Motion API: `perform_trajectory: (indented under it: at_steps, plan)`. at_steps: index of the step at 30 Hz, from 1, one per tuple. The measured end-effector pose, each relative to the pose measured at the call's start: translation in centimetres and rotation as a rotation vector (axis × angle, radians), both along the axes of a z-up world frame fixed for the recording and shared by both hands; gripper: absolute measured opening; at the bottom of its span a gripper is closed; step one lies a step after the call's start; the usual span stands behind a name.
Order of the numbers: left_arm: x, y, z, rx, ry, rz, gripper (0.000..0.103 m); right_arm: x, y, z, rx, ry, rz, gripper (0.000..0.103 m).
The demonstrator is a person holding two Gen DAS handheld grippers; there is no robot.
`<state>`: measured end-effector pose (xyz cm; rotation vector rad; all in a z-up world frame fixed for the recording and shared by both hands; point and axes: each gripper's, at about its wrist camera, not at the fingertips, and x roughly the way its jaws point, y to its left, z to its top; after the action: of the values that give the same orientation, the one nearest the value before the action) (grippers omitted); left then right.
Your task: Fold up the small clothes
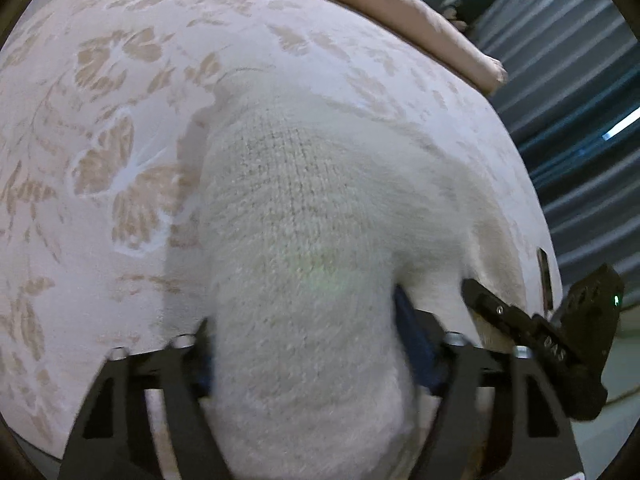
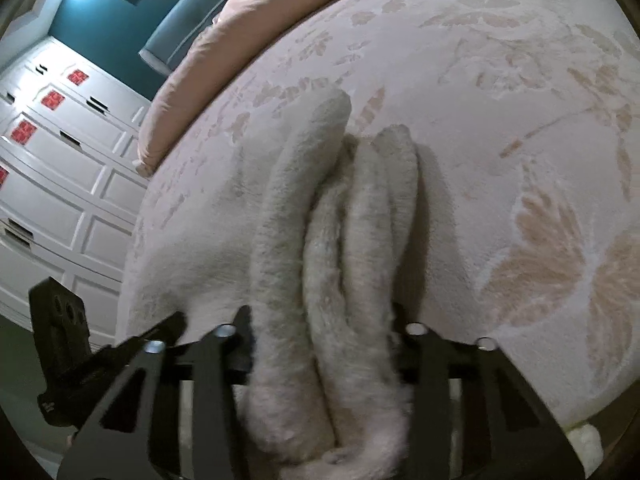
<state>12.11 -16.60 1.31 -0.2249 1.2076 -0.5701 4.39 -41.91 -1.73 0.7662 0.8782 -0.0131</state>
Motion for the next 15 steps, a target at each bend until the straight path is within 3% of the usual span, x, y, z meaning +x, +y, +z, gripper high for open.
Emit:
perform_trajectory:
  at_steps: [3,8,11,15]
  plan:
    - [-0.7,0.3,1.5,-0.048,-0.002,-0.045,0.044,-1.7,-0.1,1.2,0.044,-0.021,-0.027,0.033]
    - [-2.8,0.1,4.5,-0.153,-0.004,-0.117,0.040,-5.9,0.5,5.0,0.024,-0.086,-0.069,0.033]
    - [-4.3,-0.5,7.1,-0.216,-0.037,-0.163,0.040,-8.3,0.9,8.5,-0.026,-0.150,-0.094,0.033]
    - [-5.9,0.2,13.0,-0.319,-0.156,-0.206,0.040,-10.5,2.0,15.3,-0.118,-0.294,-0.112,0.033]
